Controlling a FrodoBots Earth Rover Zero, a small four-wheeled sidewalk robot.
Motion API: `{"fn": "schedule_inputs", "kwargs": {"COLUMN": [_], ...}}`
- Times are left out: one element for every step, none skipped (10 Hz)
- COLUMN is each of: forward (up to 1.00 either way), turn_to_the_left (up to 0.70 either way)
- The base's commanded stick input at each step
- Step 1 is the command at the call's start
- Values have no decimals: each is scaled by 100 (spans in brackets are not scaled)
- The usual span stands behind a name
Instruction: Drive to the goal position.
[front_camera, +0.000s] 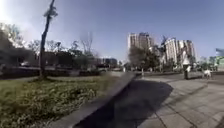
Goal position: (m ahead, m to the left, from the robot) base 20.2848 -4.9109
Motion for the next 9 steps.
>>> {"fn": "schedule_inputs", "kwargs": {"forward": [37,37,37,37,37,37,37,37,37], "turn_to_the_left": [-74,-74,-74,-74,-74,-74,-74,-74,-74]}}
